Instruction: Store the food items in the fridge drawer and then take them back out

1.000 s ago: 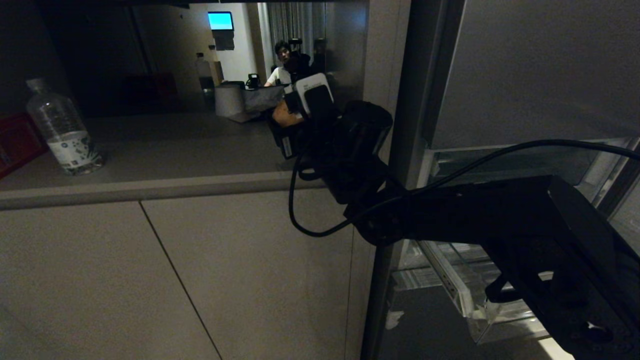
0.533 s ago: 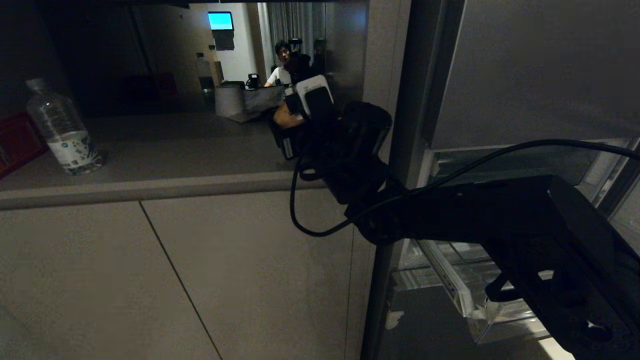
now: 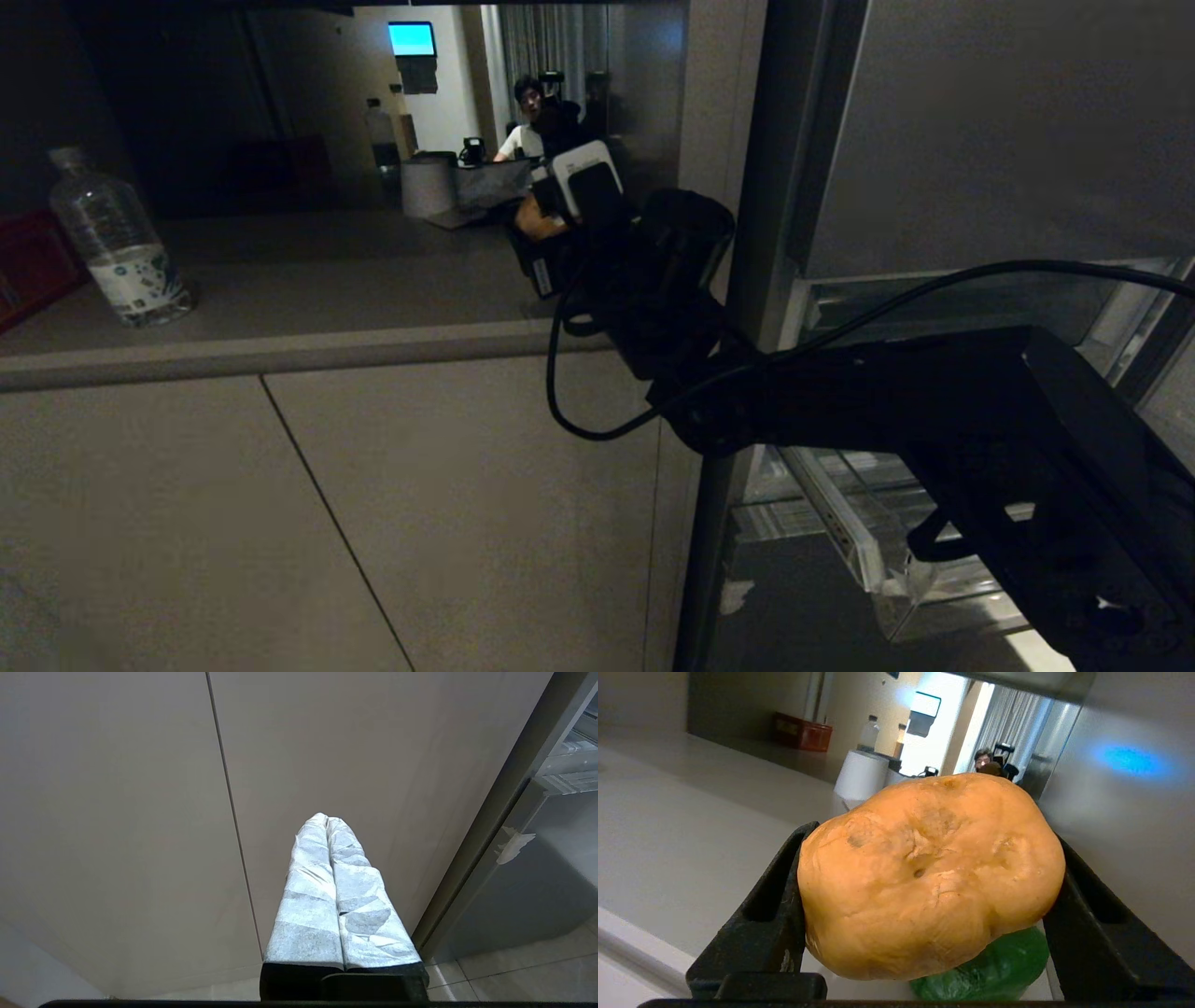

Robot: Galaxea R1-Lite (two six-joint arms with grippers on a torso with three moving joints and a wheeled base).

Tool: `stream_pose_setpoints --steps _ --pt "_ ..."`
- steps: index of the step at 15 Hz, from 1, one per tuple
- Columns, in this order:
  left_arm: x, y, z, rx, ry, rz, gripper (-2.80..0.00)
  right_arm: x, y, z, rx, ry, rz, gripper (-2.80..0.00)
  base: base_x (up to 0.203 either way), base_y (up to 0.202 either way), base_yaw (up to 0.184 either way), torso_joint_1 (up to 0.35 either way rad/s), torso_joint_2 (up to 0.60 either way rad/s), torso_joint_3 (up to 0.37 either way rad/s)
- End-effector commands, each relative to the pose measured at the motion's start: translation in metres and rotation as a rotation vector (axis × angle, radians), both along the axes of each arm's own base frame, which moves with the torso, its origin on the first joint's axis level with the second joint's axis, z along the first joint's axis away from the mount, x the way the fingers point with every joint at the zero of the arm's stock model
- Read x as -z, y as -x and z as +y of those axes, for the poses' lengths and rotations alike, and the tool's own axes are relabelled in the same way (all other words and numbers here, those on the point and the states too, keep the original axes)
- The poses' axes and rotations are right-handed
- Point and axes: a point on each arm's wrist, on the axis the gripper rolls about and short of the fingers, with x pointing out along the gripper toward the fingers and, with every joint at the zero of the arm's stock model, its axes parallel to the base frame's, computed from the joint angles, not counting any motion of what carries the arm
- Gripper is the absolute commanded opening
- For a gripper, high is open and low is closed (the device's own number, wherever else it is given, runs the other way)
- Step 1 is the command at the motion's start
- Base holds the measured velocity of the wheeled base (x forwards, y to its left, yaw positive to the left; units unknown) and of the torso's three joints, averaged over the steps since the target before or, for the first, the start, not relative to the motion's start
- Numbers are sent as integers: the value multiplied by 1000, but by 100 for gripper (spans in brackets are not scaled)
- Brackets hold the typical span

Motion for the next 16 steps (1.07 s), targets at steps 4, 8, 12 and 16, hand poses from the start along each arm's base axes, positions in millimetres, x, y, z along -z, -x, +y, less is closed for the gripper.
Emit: stream_pose_setpoints --steps 4,8,12,16 --pt "0 0 0 -1 0 1 -280 -1 1 0 15 8 -21 -280 0 0 0 0 0 0" --pt "0 0 0 -1 0 1 -280 -2 1 -1 15 1 -30 -280 0 0 0 0 0 0" --pt "0 0 0 -1 0 1 -280 -3 1 -2 16 1 -31 -280 0 -9 149 8 2 0" --pt "0 0 0 -1 0 1 -280 -3 0 -3 23 5 -34 -280 -1 -7 141 2 4 2"
